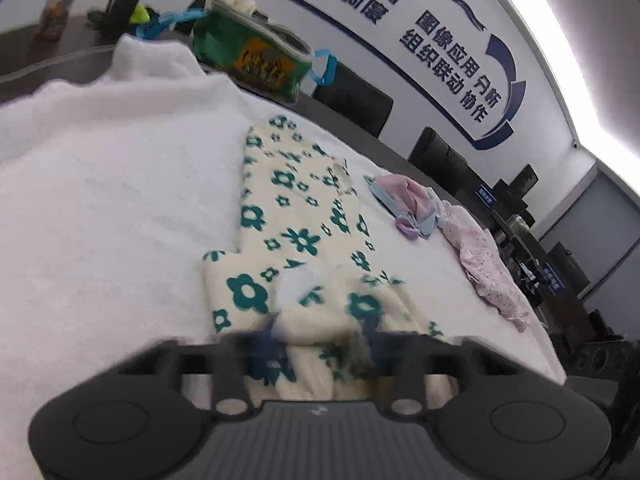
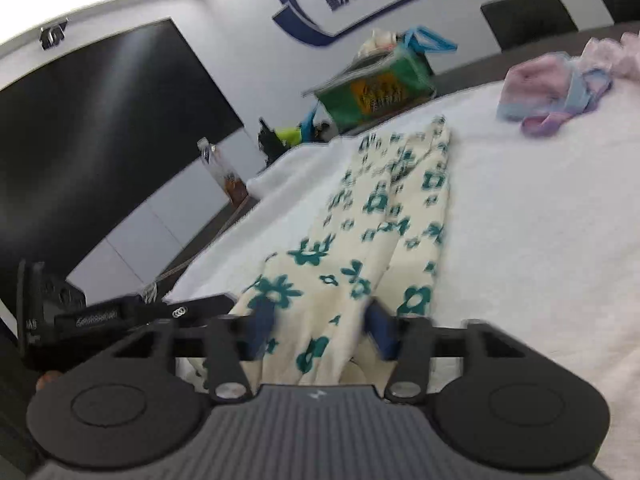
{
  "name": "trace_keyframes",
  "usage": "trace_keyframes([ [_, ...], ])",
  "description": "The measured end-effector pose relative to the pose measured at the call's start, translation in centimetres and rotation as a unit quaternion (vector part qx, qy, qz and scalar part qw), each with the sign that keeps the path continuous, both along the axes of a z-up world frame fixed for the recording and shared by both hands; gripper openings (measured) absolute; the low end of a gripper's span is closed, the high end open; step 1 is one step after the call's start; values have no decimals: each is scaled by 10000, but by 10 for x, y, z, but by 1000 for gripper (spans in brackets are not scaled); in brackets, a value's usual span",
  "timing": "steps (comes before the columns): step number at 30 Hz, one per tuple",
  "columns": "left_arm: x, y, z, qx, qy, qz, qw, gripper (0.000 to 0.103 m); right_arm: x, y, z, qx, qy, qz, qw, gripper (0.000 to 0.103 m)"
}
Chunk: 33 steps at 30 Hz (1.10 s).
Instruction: Fold clothes
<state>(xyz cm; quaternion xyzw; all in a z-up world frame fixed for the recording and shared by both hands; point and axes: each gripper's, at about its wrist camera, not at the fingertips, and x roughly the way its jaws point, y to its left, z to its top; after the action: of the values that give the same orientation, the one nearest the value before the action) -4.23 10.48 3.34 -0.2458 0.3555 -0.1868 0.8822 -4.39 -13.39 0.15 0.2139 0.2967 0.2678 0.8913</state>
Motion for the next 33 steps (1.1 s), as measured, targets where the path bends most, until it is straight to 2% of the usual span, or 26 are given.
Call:
trace_keyframes([
  [1,-2,-1,3,-68,-30,44,10000,8,0,2,-1,36,-30,41,10000,22],
  [2,-8,-6,10,-46,-312,-31,9995,7,-1,3,-2,72,-60,82,9999,18],
  [4,-20,-16,24,-14,-870,-203,9960,6,-5,3,-2,203,-213,151,9995,14],
  [5,-24,-20,30,-93,-1100,-434,9929,6,-8,0,-1,302,-333,168,9988,12],
  [7,-23,-19,32,-291,-1268,-596,9897,6,-15,-8,2,538,-597,98,9967,11],
  [10,5,-4,14,-342,-741,-286,9963,6,-24,-23,6,881,-872,-230,9920,11],
  [12,26,2,-7,-347,-195,-248,9989,10,-20,-22,6,823,-786,-281,9931,11],
  [13,29,5,-15,-380,-15,-131,9992,15,-17,-18,5,703,-721,-263,9946,11],
  [14,27,7,-18,-412,55,19,9991,34,-12,-11,4,481,-624,-253,9966,11],
  [15,26,9,-21,-439,111,160,9988,47,-6,-3,1,234,-498,-296,9980,11],
  [17,14,9,-15,-325,-93,157,9993,50,4,10,-3,-211,-278,-380,9987,11],
  [19,-1,8,-6,-97,-388,56,9992,59,10,17,-8,-453,-186,-454,9978,12],
  [20,-9,6,-2,58,-544,4,9985,70,13,20,-10,-574,-141,-491,9970,14],
  [21,-13,4,-2,136,-566,-39,9983,77,14,22,-11,-672,-127,-523,9963,14],
  [23,-22,0,-3,290,-610,-126,9976,75,14,20,-9,-741,-154,-591,9954,24],
  [25,-31,-4,-3,445,-654,-212,9966,65,8,15,-3,-719,-279,-627,9951,25],
  [27,-40,-8,-4,597,-694,-287,9954,51,-2,9,5,-680,-471,-640,9945,25],
  [29,-42,-9,-6,704,-674,-206,9950,49,-16,2,14,-693,-725,-637,9929,28],
  [32,-45,-6,-8,578,-675,-220,9958,49,-34,-5,26,-724,-1027,-593,9903,28],
  [33,-46,-4,-8,558,-704,-226,9957,46,-38,-6,30,-739,-1097,-565,9896,28],
])
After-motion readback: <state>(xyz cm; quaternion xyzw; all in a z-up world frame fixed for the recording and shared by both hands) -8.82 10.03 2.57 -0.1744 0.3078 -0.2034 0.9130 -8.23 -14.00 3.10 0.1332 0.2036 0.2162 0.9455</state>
